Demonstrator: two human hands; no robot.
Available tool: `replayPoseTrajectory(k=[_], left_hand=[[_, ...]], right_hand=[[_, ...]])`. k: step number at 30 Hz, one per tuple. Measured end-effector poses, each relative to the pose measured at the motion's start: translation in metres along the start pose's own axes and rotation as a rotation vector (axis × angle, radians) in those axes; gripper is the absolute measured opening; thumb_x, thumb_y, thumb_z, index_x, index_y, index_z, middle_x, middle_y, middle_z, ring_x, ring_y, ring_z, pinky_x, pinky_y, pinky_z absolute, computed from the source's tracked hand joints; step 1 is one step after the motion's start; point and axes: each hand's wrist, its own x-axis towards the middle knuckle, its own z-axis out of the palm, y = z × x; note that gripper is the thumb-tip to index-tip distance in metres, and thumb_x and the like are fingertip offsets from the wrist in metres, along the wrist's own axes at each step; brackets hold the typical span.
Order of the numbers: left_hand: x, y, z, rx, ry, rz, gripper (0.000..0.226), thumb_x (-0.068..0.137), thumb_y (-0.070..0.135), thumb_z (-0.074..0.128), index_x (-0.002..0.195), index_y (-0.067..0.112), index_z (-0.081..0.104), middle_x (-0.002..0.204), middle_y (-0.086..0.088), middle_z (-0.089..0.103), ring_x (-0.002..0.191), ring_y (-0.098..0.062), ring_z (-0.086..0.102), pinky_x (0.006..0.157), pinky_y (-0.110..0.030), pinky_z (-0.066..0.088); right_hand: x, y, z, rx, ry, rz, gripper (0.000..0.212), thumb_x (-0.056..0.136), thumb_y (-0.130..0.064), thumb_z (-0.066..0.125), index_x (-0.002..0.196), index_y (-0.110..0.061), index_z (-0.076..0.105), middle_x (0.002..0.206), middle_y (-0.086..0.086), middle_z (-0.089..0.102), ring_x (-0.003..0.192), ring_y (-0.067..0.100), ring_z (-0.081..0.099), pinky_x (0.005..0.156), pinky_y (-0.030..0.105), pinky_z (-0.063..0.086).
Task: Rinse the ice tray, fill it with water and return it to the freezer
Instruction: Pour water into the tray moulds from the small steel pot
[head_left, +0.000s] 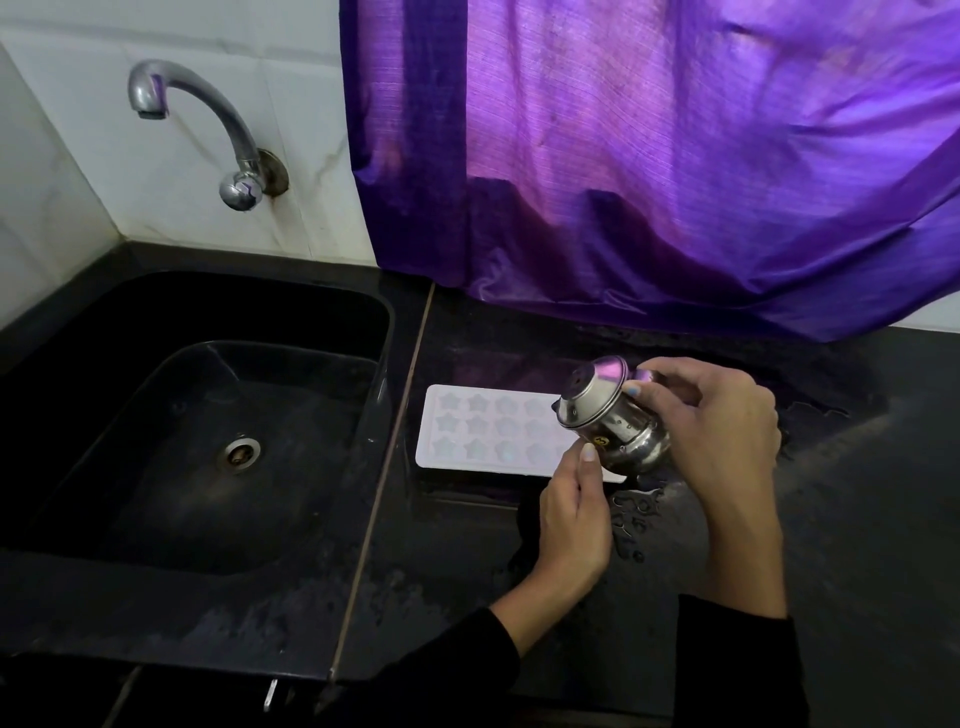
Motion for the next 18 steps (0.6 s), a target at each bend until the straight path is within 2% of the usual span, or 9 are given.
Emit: replayPoseTrajectory(k=[5, 9, 14, 18], left_hand=[[-0.001, 0.004, -0.004, -0.014, 0.047, 0.003, 0.029, 0.102, 0.033, 0.031, 0.094, 0.049, 0.053, 0.096, 0.020, 0.066, 0.095, 0.011, 0.058, 0.089, -0.022, 0.045], [0.000, 0.001, -0.007, -0.013, 0.081, -0.019, 0.027, 0.101, 0.038, 0.030, 0.094, 0.049, 0.053, 0.099, 0.019, 0.066, 0.101, 0.004, 0.059, 0.095, -0.030, 0.046], [-0.001, 0.003, -0.009, -0.023, 0.091, -0.035, 0.027, 0.101, 0.039, 0.029, 0.093, 0.050, 0.052, 0.096, 0.025, 0.063, 0.104, -0.003, 0.060, 0.098, -0.036, 0.046], [-0.002, 0.003, -0.012, -0.039, 0.093, -0.045, 0.029, 0.101, 0.040, 0.029, 0.090, 0.048, 0.054, 0.095, 0.021, 0.065, 0.103, -0.004, 0.061, 0.098, -0.038, 0.046]], right_hand=[[-0.001, -0.007, 0.004, 0.001, -0.031, -0.037, 0.016, 0.080, -0.042, 0.069, 0.094, -0.036, 0.071, 0.083, -0.012, 0.067, 0.081, 0.011, 0.061, 0.077, 0.041, 0.051], [-0.002, -0.011, 0.011, -0.012, -0.064, -0.058, 0.015, 0.079, -0.043, 0.070, 0.092, -0.036, 0.070, 0.083, -0.010, 0.068, 0.083, 0.016, 0.063, 0.078, 0.045, 0.051], [-0.001, -0.015, 0.013, -0.052, -0.110, -0.070, 0.009, 0.080, -0.041, 0.070, 0.087, -0.036, 0.069, 0.082, -0.012, 0.063, 0.084, 0.016, 0.059, 0.077, 0.036, 0.045], [-0.002, -0.017, 0.014, -0.069, -0.113, -0.080, 0.008, 0.080, -0.041, 0.069, 0.087, -0.037, 0.069, 0.086, -0.010, 0.066, 0.084, 0.016, 0.059, 0.075, 0.034, 0.044]])
